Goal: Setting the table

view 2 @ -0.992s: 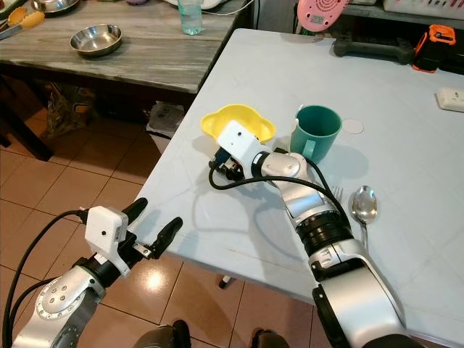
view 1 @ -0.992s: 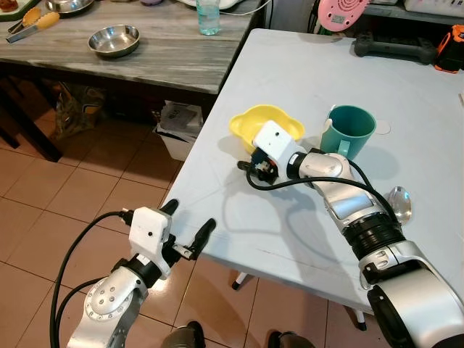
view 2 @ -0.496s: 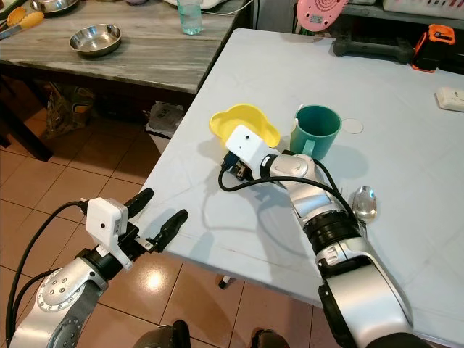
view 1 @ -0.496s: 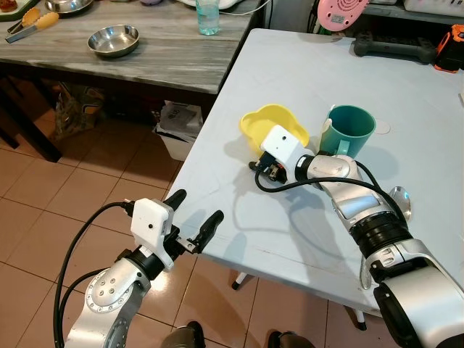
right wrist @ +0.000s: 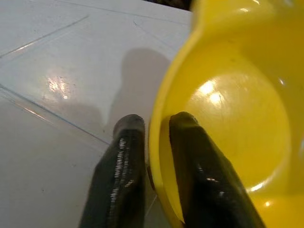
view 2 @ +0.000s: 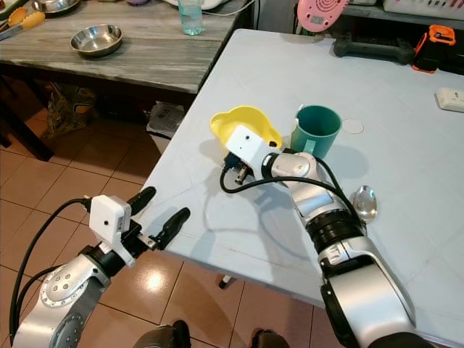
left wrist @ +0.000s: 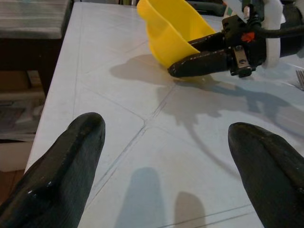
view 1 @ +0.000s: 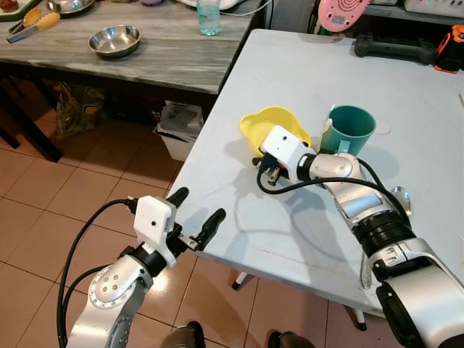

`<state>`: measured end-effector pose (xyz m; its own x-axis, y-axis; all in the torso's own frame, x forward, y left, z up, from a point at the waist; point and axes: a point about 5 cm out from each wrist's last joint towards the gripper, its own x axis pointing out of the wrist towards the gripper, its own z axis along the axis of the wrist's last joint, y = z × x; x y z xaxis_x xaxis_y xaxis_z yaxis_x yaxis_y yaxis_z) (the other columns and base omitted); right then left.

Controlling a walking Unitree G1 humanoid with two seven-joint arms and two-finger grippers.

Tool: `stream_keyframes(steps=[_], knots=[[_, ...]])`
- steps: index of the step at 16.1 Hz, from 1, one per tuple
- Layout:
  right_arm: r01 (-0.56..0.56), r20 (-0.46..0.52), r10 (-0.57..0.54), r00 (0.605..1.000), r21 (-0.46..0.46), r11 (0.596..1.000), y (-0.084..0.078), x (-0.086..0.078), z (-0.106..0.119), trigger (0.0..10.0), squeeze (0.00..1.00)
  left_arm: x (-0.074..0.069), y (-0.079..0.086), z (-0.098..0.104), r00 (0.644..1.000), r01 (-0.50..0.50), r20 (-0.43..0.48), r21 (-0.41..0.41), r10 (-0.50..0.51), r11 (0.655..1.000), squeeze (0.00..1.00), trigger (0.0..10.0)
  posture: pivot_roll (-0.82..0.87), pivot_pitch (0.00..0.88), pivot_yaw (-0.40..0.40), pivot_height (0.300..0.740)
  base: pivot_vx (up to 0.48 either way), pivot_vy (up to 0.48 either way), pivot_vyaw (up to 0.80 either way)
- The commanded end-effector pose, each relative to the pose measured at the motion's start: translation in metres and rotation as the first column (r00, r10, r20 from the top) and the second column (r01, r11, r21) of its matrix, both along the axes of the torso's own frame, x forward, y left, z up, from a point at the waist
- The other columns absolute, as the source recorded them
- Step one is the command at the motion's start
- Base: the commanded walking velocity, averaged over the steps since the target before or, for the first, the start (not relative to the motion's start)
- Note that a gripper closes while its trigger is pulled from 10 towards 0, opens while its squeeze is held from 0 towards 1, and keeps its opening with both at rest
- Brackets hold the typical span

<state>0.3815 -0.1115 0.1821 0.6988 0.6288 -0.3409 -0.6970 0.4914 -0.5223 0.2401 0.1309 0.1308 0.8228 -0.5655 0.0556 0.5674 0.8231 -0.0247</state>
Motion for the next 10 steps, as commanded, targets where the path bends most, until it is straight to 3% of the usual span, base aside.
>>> stream_keyframes(steps=[1, 8, 10], knots=[[-0.031, 0.014, 0.031, 0.999, -0.015, 0.999, 0.0021, -0.0023, 0.0019, 0.0, 0.00, -0.0001, 0.0001, -0.0029, 1.000, -0.001, -0.007, 0.012, 0.002, 1.000, 0.00, 10.0, 0.03, 0.172, 0.048, 0.740, 0.000, 0.000, 0.00], [-0.028, 0.037, 0.028, 0.999, 0.004, 1.000, -0.0003, -0.0053, 0.0007, 0.0, 0.00, 0.0039, -0.0020, -0.0033, 1.000, 0.000, -0.003, 0.012, 0.000, 1.000, 0.00, 10.0, 0.02, 0.151, 0.051, 0.740, 0.000, 0.000, 0.00], [-0.029, 0.089, 0.022, 0.996, 0.083, 0.996, 0.0043, -0.0107, 0.0063, 0.0, 0.00, 0.0080, -0.0026, -0.0043, 1.000, -0.024, -0.004, 0.009, 0.024, 1.000, 0.00, 10.0, 0.01, 0.142, 0.047, 0.740, 0.000, 0.000, 0.00]])
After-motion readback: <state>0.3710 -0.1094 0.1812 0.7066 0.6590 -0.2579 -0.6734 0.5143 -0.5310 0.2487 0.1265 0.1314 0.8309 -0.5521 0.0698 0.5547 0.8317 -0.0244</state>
